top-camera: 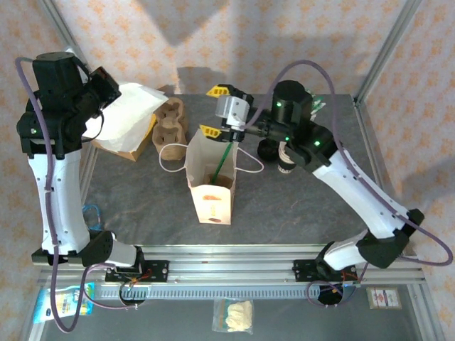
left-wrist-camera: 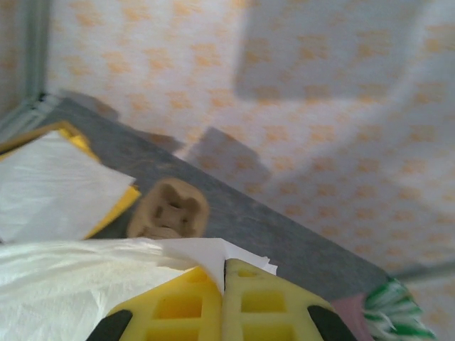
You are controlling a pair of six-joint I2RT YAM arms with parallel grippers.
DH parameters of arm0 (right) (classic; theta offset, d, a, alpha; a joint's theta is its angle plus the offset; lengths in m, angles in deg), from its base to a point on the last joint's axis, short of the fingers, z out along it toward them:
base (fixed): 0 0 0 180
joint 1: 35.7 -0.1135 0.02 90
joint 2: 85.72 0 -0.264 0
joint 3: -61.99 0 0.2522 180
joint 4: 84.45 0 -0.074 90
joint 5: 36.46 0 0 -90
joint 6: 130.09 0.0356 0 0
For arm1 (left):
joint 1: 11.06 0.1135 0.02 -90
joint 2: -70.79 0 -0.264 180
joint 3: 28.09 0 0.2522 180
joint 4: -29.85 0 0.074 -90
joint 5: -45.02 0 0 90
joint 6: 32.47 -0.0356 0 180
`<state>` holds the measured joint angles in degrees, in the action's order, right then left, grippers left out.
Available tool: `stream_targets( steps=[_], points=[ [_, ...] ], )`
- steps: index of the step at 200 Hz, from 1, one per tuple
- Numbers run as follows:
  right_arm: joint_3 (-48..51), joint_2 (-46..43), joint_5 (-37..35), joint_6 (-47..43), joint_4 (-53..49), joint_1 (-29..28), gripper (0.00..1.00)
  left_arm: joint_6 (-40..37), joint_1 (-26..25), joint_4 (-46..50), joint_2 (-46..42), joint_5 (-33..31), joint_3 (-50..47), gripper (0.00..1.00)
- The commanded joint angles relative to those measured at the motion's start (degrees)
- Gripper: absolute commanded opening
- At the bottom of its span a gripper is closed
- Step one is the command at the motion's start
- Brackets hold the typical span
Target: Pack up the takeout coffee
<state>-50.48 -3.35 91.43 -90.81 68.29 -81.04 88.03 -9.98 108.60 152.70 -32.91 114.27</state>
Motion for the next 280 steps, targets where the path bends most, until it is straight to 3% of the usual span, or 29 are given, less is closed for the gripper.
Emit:
stream_targets(
  steps=[1,33,84,124,151,192,225,274,280],
  points=[
    [-3.7,2.61,2.17,7.39,6.33,-1.88,0.75,-1.14,-3.84,2.62,0.54,4.44,3.68,0.0],
    [-8.91,6.98,1.66,12.78,7.65,-2.56,0.78,-0.22,-11.9,-0.26,-0.24,5.76,2.91,0.0],
    [-17.28,13.49,-2.2,15.9,5.51,-2.91,0.78,1.09,-21.33,-4.39,-2.66,2.41,-0.68,0.0],
    [-19.63,15.09,-4.73,16.28,-2.55,-3.06,0.76,1.06,-24.34,-5.95,-3.0,0.02,-0.97,0.0],
    [-16.58,13.52,-10.13,18.1,-3.25,-3.09,0.69,0.84,-25.16,-6.11,-2.84,-0.43,-0.98,0.0],
    [-12.74,11.74,-12.04,17.24,-4.41,-3.04,0.64,0.7,-25.78,-6.11,-3.02,-1.08,-0.57,0.0],
    [-12.7,11.19,-11.53,16.44,-6.42,-3.09,0.43,0.87,-25.91,-6.09,-3.25,-1.47,-0.45,0.0],
    [-9.53,7.37,-10.84,15.91,-5.36,-3.06,0.0,1.13,-26.35,-7.6,-3.23,-1.68,-1.19,0.0],
    [-8.72,6.71,-10.94,15.79,-5.08,-3.01,0.0,1.22,-26.45,-8.06,-3.29,-1.65,-1.37,0.0]
  ],
)
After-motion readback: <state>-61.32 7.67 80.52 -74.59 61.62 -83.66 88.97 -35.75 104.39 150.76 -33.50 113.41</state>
